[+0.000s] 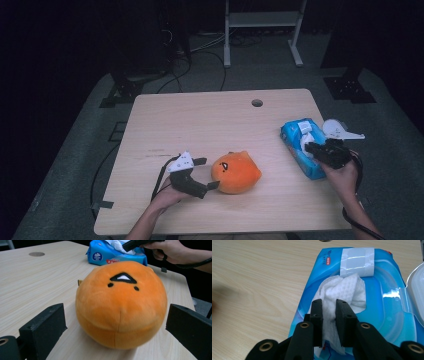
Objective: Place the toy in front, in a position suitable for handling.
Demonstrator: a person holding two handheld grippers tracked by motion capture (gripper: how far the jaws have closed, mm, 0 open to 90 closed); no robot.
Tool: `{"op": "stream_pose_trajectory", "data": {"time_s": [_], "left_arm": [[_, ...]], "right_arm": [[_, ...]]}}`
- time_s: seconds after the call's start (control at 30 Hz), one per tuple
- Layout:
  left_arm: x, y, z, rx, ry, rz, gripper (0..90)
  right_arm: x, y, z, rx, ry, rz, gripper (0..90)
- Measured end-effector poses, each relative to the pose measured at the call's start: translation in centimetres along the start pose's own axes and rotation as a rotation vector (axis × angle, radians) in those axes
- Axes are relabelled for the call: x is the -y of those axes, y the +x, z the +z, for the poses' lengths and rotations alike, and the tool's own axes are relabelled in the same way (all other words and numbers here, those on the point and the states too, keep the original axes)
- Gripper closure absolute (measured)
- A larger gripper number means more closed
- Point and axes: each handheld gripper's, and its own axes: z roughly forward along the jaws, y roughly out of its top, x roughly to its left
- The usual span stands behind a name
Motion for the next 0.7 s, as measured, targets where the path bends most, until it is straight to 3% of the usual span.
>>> {"op": "stream_pose_trajectory", "data": {"time_s": [0.3, 0.5, 0.6, 0.7], "left_arm": [[-0.5, -0.1, 2.1, 0.030, 0.048, 0.014, 3.6], [-0.1, -0.1, 1.8, 0.061, 0.055, 0.035, 18.5], [0.0, -0.1, 1.7, 0.066, 0.058, 0.049, 23.4], [0.1, -0.1, 1.7, 0.073, 0.057, 0.064, 27.5]], "right_arm": [[0.0, 0.0, -0.2, -0.003, -0.009, 0.003, 74.5], [-0.1, -0.1, -0.8, -0.009, -0.018, 0.011, 76.7], [-0.1, -0.1, -1.1, -0.038, -0.018, 0.017, 84.1], [-0.1, 0.3, -1.1, -0.045, 0.007, -0.013, 85.7]]}}
